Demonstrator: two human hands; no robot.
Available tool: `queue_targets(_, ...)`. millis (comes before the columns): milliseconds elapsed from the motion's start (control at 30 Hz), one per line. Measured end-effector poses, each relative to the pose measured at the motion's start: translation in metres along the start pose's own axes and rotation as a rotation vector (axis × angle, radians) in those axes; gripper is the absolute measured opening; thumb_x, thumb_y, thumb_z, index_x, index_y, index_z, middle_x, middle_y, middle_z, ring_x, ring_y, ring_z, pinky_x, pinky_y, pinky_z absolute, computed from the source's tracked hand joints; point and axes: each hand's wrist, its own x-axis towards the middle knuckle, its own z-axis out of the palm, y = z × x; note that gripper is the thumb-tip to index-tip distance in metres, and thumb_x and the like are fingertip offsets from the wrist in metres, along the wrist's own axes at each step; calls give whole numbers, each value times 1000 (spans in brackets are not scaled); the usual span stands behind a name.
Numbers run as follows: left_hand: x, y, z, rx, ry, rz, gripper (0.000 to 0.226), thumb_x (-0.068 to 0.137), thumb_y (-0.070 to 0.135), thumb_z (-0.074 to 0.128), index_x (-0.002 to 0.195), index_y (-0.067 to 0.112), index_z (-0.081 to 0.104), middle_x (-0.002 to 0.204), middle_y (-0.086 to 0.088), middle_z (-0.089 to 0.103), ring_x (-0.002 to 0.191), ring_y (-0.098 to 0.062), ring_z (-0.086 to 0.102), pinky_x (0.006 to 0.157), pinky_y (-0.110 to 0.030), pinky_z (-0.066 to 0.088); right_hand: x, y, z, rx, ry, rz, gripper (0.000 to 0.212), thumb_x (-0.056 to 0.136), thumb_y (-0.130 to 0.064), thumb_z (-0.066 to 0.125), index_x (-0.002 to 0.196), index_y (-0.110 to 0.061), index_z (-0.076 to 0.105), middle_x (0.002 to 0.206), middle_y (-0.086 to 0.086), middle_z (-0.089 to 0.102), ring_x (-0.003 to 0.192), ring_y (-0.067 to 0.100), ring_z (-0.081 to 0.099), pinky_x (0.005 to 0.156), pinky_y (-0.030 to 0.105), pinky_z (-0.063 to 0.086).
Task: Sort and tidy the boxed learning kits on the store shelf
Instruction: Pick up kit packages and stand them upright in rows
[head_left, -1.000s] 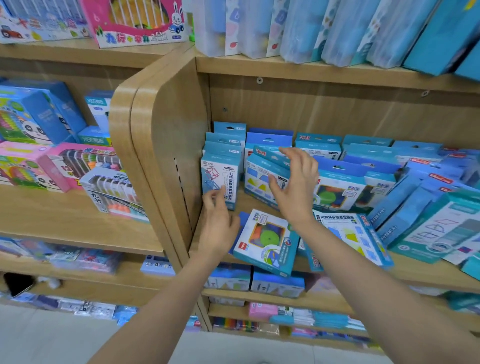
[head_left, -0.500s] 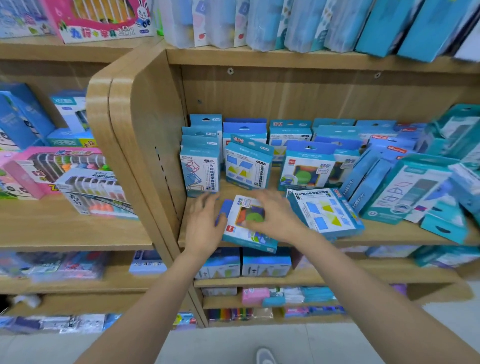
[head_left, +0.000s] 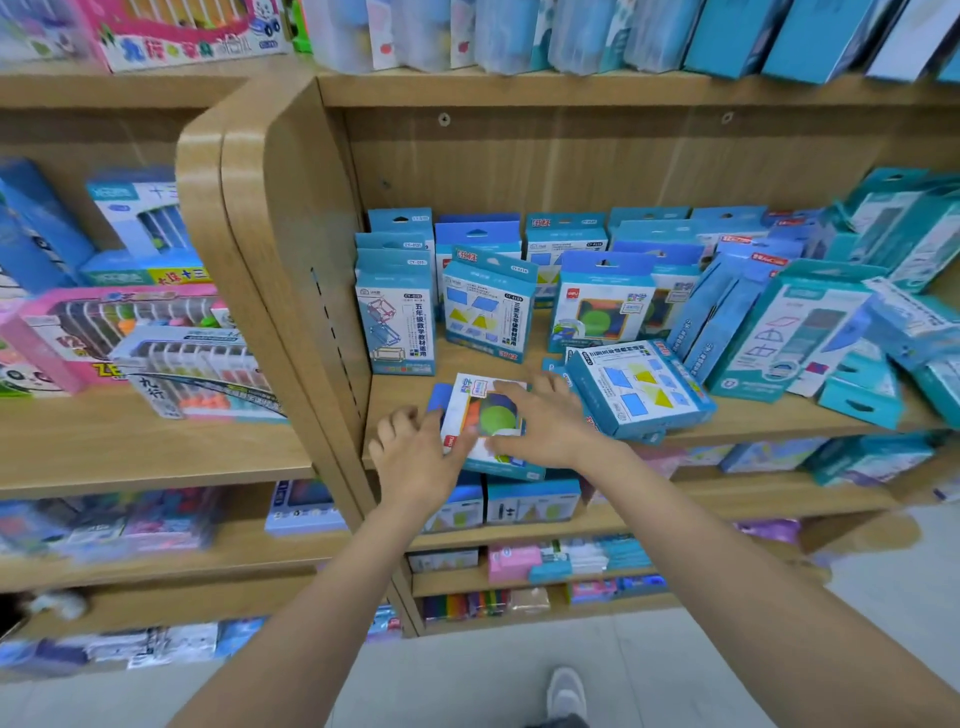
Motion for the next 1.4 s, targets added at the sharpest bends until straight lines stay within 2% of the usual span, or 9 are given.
queue_targets(100,-1,-1,0,18,63,12,58,92,62,36,134,25,50,142,-11,37,131,-31,25,104,-41,22,-4,2,1,-106,-5,20,82,80,-67,57,148,-33,27,148,14,31,138,33,24,110,41,21)
queue_targets(267,-10,-4,-2,-60,222,28,50,92,50,48,135,23,49,130,-14,42,118,-31,34,94,-39,28,-8,-9,9,-172,126,88,90,67,-88,41,134,-28,43,130,13,47,124,33,39,99,42,30)
queue_targets(567,-10,0,-3,-89,149,138,38,98,28,46,136,26,50,138,-5,41,120,-29,40,94,-40,35,-23,20,-10,143,207,-191,41,91,-36,59,129,-21,55,119,9,55,115,28,51,90,36,42)
queue_targets(667,-12,17,0,-55,215,118,37,96,26,48,133,25,54,138,-9,45,127,-31,34,96,-41,32,-31,52,-27,122,396,-212,51,83,-34,67,131,-25,53,127,3,54,121,26,46,96,36,30)
queue_targets(800,-19,49,12,-71,251,196,31,91,24,58,121,20,64,128,-11,53,122,-34,40,95,-44,35,-46,99,-37,-172,201,-9,94,66,-50,76,145,-32,29,149,-3,30,135,23,26,103,40,21)
queue_targets(1033,-27,72,34,-7,259,173,37,87,32,62,122,20,62,129,-8,51,124,-31,39,100,-44,26,-48,116,-22,-159,477,-189,61,73,-36,77,129,-24,57,127,-2,58,115,25,52,95,40,33)
queue_targets(1200,-27,61,18,-294,297,211,32,92,26,55,120,14,61,118,-4,57,117,-27,45,100,-38,35,-49,91,-40,323,637,-315,49,75,-31,79,122,-21,66,111,-4,63,102,13,57,88,27,46)
queue_targets(1300,-28,61,-4,-606,225,106,39,95,33,52,131,17,52,118,5,56,115,-17,47,94,-30,37,-49,67,-66,747,528,-306,29,81,-30,74,108,-20,71,103,-4,62,92,-3,56,79,13,43)
queue_targets(1400,-31,62,-22,-1001,60,-39,41,96,35,54,134,22,46,125,11,56,110,-7,55,79,-14,43,-44,51,-69,1057,321,-260,16,85,-29,70,101,-25,69,102,-4,71,95,8,67,84,27,53)
